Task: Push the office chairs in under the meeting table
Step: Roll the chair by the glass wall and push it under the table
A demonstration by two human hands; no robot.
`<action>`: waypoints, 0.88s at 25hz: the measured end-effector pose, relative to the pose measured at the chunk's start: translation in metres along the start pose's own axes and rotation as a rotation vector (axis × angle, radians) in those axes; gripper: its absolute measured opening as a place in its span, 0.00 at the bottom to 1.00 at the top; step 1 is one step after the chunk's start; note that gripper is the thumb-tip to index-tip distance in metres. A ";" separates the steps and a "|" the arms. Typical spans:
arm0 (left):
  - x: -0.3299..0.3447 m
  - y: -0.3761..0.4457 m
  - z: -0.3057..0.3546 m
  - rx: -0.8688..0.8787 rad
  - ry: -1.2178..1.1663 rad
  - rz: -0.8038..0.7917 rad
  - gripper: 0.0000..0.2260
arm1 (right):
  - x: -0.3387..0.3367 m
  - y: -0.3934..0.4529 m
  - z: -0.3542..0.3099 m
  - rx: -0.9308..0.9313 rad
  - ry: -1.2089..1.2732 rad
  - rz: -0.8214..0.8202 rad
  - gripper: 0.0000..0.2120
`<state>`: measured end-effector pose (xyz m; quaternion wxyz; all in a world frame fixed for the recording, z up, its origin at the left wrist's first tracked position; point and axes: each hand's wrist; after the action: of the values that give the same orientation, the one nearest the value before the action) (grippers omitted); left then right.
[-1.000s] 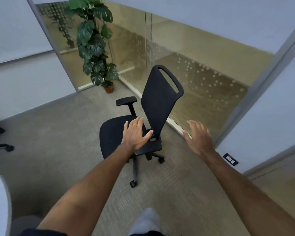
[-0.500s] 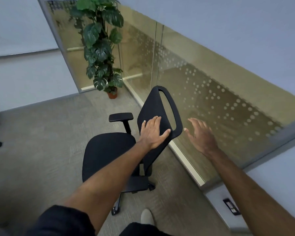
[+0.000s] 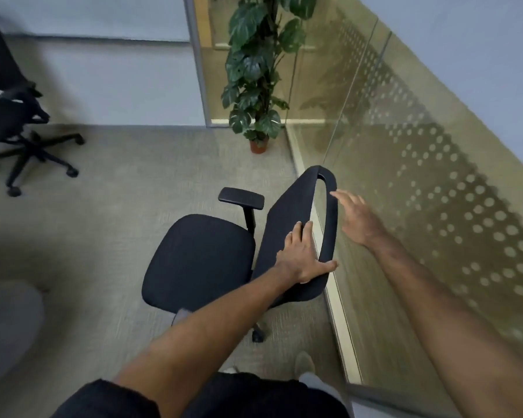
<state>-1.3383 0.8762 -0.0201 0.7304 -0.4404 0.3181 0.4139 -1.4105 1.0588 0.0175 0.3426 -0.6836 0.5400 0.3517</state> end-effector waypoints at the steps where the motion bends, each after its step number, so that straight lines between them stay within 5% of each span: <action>1: -0.001 0.004 0.006 -0.050 -0.042 0.003 0.57 | -0.003 0.019 0.006 -0.054 -0.071 -0.071 0.38; 6: 0.003 0.007 0.018 -0.144 -0.134 0.042 0.56 | -0.013 0.093 0.026 -0.337 -0.419 -0.331 0.46; 11: 0.003 -0.010 0.005 -0.136 -0.156 0.059 0.54 | -0.011 0.128 0.023 -0.718 -0.615 -0.451 0.43; 17: 0.005 -0.050 -0.032 -0.124 -0.141 0.041 0.53 | 0.015 0.109 0.011 -0.986 -0.453 -0.527 0.35; 22: 0.006 -0.098 -0.069 -0.310 0.026 0.043 0.50 | 0.050 0.086 -0.021 -1.021 -0.308 -0.495 0.33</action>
<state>-1.2554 0.7890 -0.0166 0.6406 -0.5462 0.2692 0.4678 -1.4842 1.0011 -0.0216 0.1164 -0.8090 0.0704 0.5719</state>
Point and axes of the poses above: each hand's wrist, its own y-axis towards the middle knuckle, its own x-axis out of the palm, z = x × y, and after that the axes turned 14 degrees about y, right-handed
